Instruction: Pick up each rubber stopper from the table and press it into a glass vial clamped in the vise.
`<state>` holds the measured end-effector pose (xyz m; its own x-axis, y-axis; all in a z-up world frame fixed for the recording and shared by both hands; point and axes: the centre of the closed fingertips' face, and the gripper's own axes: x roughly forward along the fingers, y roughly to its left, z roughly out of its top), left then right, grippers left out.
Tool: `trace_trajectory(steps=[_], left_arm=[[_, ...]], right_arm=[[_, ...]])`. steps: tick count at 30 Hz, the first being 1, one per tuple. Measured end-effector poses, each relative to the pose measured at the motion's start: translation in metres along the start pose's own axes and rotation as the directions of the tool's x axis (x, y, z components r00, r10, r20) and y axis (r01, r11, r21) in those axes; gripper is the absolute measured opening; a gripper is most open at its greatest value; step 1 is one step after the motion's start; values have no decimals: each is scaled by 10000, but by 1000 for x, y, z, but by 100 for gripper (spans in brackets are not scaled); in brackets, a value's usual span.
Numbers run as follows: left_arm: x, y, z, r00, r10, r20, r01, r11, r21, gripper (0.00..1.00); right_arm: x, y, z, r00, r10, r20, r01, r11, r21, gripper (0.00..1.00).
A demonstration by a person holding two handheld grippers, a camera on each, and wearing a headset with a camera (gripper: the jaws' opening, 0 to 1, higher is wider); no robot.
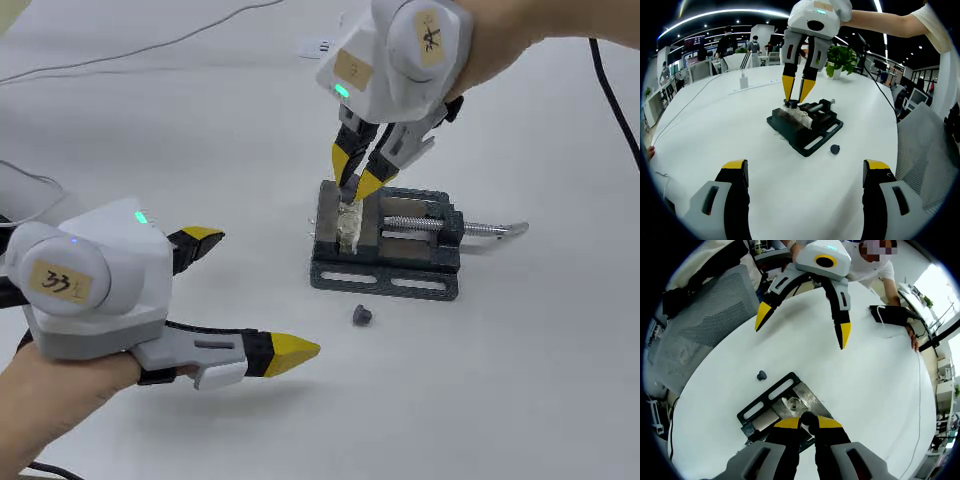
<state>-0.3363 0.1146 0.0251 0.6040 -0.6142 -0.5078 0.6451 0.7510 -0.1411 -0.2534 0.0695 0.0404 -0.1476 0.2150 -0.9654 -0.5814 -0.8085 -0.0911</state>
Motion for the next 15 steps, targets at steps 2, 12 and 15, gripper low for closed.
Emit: trace_trajectory(steps=[2,12,15], left_arm=[[0,0,0,10000,4,6,-4,10000,-25,94],[0,2,-4,10000,18,18,-18,9999,-116,94],[0,3,-5,10000,4,2,-4,9999,-123,94]], right_arm=[[1,0,-1,10000,51,48,-51,9999,101,5],[4,5,-2,9999,121,60,-122,9994,309,5],[4,5,-2,9999,125,-6,-125,9995,277,5]])
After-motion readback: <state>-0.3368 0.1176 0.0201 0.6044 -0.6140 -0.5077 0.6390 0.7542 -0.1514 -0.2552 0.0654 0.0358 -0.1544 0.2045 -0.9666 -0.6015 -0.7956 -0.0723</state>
